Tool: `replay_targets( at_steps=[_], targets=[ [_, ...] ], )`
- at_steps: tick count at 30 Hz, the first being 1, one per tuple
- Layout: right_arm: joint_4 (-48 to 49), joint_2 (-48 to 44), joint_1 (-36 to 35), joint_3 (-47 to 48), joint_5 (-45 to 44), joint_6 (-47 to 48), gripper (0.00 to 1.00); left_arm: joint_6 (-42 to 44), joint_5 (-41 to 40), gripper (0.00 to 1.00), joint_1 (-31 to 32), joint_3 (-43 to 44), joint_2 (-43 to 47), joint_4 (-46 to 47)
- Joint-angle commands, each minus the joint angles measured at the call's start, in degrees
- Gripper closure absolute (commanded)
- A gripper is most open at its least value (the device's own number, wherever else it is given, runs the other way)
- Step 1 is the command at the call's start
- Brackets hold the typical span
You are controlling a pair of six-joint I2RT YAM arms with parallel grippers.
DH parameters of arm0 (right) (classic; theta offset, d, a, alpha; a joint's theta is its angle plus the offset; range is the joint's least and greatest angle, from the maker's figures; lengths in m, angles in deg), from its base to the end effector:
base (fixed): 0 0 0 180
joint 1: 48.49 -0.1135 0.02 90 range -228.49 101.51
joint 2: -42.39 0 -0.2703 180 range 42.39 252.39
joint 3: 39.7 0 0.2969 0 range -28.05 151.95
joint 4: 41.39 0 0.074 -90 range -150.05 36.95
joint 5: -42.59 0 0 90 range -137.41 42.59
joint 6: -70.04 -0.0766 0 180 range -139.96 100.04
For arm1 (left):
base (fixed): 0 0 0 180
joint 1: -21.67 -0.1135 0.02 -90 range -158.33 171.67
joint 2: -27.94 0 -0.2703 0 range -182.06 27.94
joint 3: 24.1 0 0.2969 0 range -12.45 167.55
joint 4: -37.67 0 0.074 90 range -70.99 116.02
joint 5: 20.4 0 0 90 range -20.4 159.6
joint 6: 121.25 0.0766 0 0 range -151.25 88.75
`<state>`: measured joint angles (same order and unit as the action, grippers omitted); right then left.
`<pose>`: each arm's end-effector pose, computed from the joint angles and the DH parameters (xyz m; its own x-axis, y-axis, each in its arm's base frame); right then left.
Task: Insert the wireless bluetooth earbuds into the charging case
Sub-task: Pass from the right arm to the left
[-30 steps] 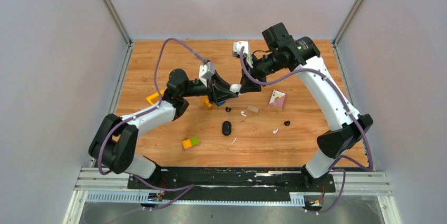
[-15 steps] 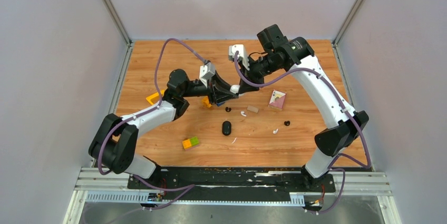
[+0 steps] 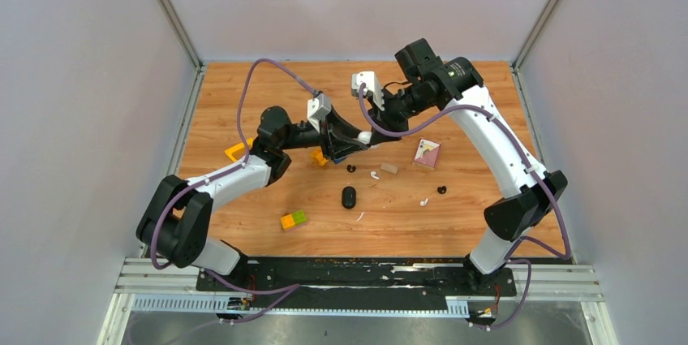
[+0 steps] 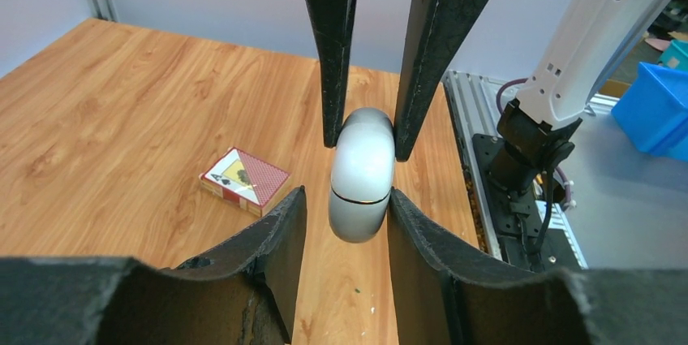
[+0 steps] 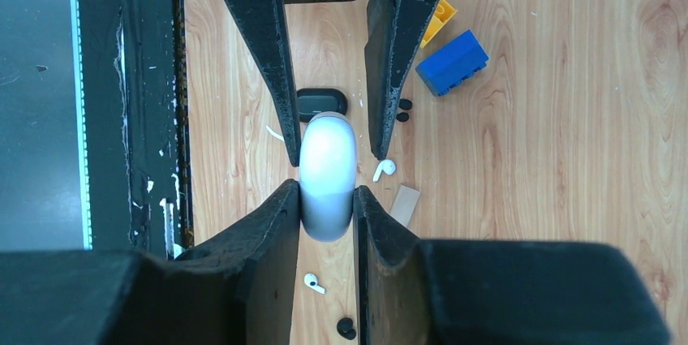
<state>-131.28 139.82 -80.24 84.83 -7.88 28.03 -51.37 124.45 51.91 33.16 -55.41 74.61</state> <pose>0.2976 0.2415 0.3984 -0.0207 -0.6867 -0.7266 -0.9992 -0.0113 0.0391 0.2893 -0.2411 0.2736 -0.1857 -0.1210 -0.9751 0.9796 0.0547 -0.1933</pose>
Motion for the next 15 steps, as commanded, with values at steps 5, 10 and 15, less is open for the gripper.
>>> replay_targets(
  at_steps=[5, 10, 15],
  targets=[
    [-0.7, 0.3, -0.3, 3.0, -0.3, 1.3, 0.9, 2.6, -0.4, 0.54, -0.2, 1.8, 0.9, -1.0],
    [-0.4, 0.2, -0.4, 3.1, -0.7, 1.1, 0.9, 2.9, -0.7, 0.57, -0.2, 1.5, 1.0, -1.4],
    [-0.2, 0.2, -0.4, 2.8, -0.6, 0.7, 0.89, 2.8, -1.1, 0.6, -0.2, 1.4, 1.1, -1.2]
  ],
)
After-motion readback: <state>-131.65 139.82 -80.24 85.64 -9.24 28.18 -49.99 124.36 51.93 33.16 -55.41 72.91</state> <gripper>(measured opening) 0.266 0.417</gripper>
